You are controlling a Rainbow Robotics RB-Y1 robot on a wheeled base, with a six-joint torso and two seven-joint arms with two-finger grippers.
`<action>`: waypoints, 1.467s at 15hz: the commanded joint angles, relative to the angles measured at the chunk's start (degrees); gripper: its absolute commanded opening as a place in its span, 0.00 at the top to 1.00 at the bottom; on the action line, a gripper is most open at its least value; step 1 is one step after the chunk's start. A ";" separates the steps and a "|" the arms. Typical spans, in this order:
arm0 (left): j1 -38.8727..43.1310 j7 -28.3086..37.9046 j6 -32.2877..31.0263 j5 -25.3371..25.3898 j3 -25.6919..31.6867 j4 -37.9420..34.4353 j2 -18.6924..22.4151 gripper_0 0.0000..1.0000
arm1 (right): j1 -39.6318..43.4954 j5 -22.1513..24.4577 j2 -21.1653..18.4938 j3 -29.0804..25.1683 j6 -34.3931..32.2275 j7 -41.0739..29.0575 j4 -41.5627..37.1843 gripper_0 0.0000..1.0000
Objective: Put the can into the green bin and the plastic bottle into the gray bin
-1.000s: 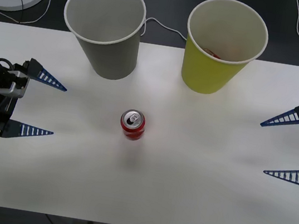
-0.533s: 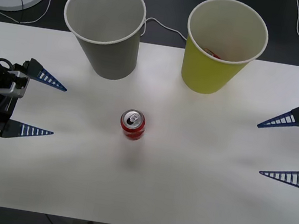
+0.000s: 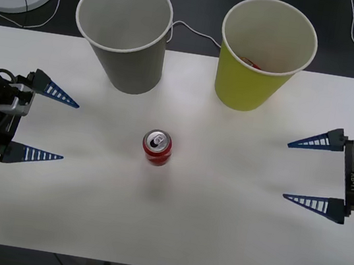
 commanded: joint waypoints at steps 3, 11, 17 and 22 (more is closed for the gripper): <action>0.00 0.00 0.00 0.00 0.00 0.00 0.00 0.00 | 0.00 -0.40 4.44 2.78 4.87 3.14 3.40 0.00; 0.00 0.00 0.00 0.00 0.00 0.00 0.00 0.00 | -0.26 -13.76 6.81 15.26 16.64 15.62 12.02 0.00; 0.00 0.00 0.00 0.00 0.00 0.00 0.00 0.00 | -1.14 -23.69 6.81 26.16 27.37 24.85 13.60 0.00; 0.00 0.00 0.00 0.00 0.00 0.00 0.00 0.00 | -3.16 -33.27 6.99 36.70 37.03 31.53 13.60 0.00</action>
